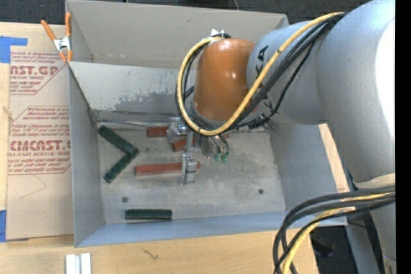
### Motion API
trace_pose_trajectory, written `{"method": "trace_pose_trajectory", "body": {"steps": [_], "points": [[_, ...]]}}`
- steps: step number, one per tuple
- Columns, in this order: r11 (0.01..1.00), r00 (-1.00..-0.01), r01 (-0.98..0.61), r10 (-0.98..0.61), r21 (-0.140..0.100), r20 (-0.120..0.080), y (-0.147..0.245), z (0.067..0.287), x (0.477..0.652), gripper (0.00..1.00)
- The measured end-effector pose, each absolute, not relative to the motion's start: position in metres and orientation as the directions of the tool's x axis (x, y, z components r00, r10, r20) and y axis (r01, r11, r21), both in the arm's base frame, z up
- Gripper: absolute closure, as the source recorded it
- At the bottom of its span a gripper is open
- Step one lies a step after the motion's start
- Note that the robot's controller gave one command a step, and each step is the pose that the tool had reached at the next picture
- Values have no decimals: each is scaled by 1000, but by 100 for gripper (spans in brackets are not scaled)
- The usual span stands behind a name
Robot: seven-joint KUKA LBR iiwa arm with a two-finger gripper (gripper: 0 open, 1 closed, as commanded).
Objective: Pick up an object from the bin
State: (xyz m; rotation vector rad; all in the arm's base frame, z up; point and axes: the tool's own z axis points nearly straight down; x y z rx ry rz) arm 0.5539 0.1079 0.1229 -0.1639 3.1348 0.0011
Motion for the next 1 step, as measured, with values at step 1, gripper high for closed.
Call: {"method": "trace_pose_trajectory", "body": {"steps": [1], "points": [[1000,-1000,3,3,1,0,114,70,542,0]]}}
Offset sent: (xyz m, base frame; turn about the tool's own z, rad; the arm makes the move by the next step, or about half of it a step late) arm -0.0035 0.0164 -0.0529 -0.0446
